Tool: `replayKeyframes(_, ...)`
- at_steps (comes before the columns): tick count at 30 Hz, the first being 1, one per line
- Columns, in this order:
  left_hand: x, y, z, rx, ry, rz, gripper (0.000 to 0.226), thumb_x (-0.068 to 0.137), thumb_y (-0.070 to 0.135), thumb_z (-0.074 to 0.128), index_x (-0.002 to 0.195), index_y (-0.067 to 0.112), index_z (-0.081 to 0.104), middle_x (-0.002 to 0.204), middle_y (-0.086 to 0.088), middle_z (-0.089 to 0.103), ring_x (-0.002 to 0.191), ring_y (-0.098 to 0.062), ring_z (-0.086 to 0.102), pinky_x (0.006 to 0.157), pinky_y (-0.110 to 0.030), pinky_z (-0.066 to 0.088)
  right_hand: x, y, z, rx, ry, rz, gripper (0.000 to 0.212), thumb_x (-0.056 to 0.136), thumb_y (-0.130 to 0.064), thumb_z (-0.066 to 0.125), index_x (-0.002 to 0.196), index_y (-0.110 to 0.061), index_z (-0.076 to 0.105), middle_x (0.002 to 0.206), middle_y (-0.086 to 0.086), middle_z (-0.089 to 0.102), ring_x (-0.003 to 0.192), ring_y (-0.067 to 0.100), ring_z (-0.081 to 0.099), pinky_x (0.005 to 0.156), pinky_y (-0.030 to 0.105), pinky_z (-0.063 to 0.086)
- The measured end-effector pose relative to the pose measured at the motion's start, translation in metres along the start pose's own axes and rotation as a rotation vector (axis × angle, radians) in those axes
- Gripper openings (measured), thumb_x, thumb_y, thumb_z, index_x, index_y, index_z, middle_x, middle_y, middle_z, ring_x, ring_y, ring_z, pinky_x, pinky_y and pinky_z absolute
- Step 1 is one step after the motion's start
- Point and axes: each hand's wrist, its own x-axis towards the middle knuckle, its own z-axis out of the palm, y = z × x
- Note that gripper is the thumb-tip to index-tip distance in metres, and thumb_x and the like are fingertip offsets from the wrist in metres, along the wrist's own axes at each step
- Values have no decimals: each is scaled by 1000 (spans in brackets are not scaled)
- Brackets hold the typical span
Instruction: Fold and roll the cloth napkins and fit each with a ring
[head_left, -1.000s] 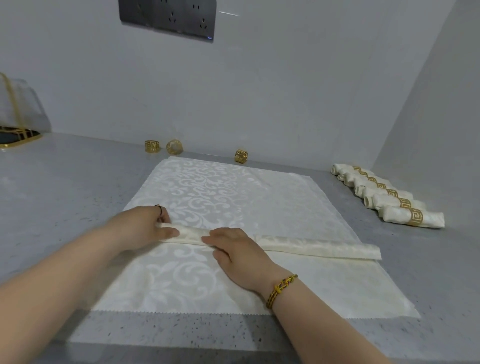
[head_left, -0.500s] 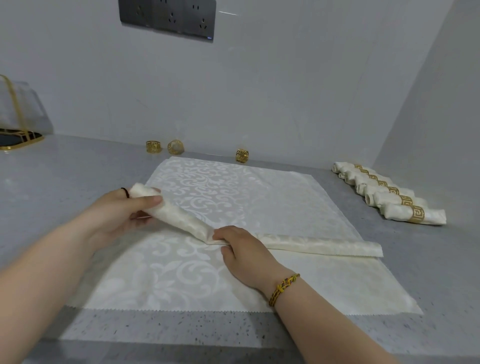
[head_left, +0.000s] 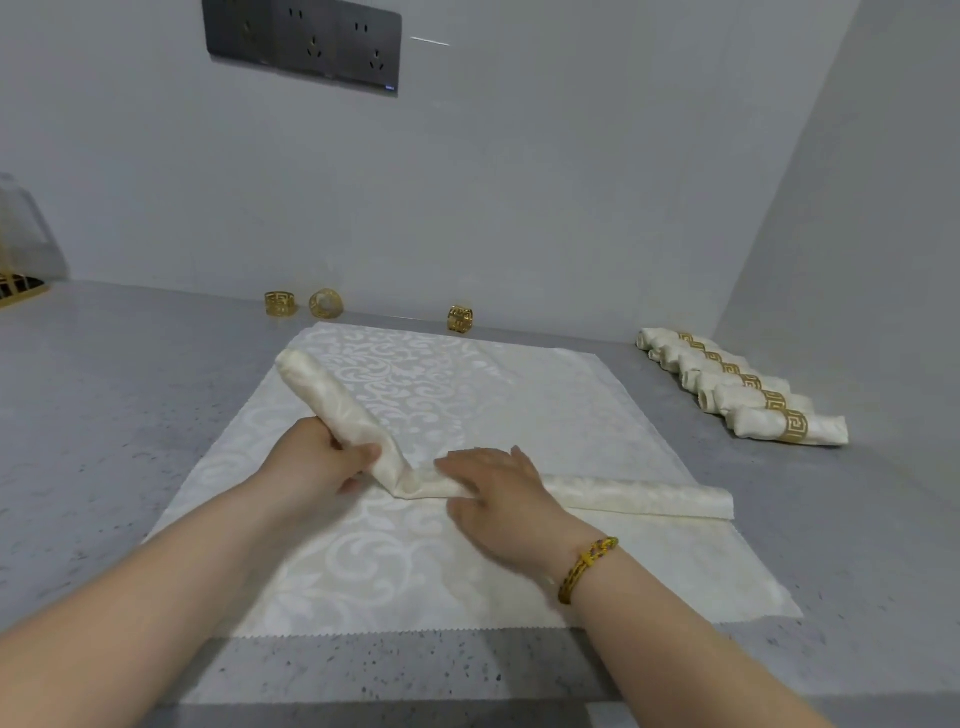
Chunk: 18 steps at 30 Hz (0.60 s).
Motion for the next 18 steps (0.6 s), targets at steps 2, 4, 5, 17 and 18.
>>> replayKeyframes(2, 3, 2, 0, 40, -14, 9, 17, 87, 15, 58, 72, 7, 55, 68, -6, 57, 65, -20, 55, 56, -25, 39, -6, 15, -7, 4, 43, 59, 39, 97, -24, 37, 136, -25, 38, 148, -8, 31, 138, 10, 18, 113, 28, -5)
replayKeyframes(4, 3, 8, 4, 94, -16, 46, 16, 87, 16, 57, 75, 6, 54, 70, -5, 54, 65, -17, 52, 54, -24, 35, -14, 26, -7, 11, 32, 81, 39, 97, -22, 36, 136, -25, 39, 148, -7, 30, 138, 9, 19, 113, 26, -2)
replayKeyframes(5, 5, 12, 8, 122, -7, 76, 13, 87, 17, 57, 83, 4, 55, 76, -4, 55, 69, -17, 53, 56, -24, 36, -17, 29, -5, 21, 22, 77, 40, 97, -21, 36, 136, -26, 38, 149, -7, 29, 139, 9, 19, 113, 24, -1)
replayKeyframes(17, 17, 24, 89, 759, -72, 387, 66, 90, 23, 50, 145, 22, 14, 146, 0, 33, 129, -20, 36, 100, -29, 33, -17, 37, 5, 134, 106, 30, 38, 94, -17, 44, 132, -18, 47, 143, 0, 40, 135, 14, 28, 113, 26, 7)
replayKeyframes(18, 19, 20, 91, 851, -87, 409, 63, 91, 27, 49, 144, 22, 17, 145, 0, 34, 129, -19, 36, 102, -28, 32, -17, 37, 6, 149, 122, 21, 37, 92, -18, 46, 129, -16, 51, 138, 3, 47, 131, 18, 34, 112, 27, 14)
